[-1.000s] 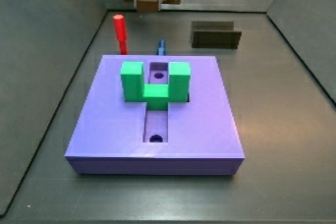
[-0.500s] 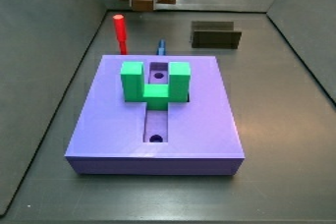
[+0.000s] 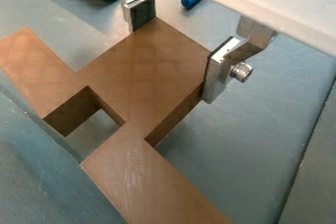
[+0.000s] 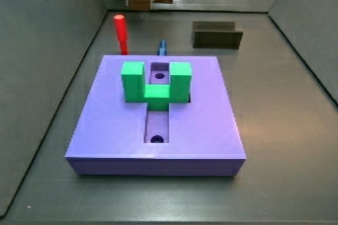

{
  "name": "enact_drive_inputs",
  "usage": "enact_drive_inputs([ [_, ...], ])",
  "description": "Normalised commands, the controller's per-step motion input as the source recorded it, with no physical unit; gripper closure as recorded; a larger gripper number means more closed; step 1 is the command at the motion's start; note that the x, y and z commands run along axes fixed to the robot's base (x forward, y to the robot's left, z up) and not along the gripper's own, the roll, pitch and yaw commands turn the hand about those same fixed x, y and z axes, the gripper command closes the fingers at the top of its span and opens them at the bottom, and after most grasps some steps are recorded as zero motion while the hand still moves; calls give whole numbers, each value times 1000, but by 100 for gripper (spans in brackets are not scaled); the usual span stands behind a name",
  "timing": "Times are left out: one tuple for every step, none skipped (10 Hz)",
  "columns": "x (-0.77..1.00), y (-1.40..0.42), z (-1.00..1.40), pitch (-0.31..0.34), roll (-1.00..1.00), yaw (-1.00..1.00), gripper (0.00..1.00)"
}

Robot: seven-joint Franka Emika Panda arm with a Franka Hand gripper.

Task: Pick up the brown object. Move up. Place the brown object on the fixture. Regrasp the brown object. Move to above the board. Insert the brown object.
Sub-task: Place the brown object on the fixture.

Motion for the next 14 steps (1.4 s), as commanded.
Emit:
enact_drive_inputs([
  [231, 111, 160, -37, -654, -206, 100],
  [377, 163, 246, -126, -1000, -271, 100],
  [514, 111, 140, -103, -1000, -283, 100],
  [543, 146, 103, -40, -1000, -243, 100],
  [306, 157, 0, 11, -663, -43, 100],
  [229, 43, 0, 0, -317, -23, 100],
  [566, 0, 263, -46, -960, -146, 100],
  [680, 0, 297, -69, -1000, -129, 100],
  [849, -37, 340, 0, -854, -117, 100],
  [880, -186, 334, 0, -631, -54, 100],
  [926, -446, 180, 0, -386, 0, 100],
  [974, -580, 100, 17, -209, 0, 100],
  [1000, -486, 91, 100, -257, 0, 100],
  [1000, -460, 134, 171, -349, 0, 100],
])
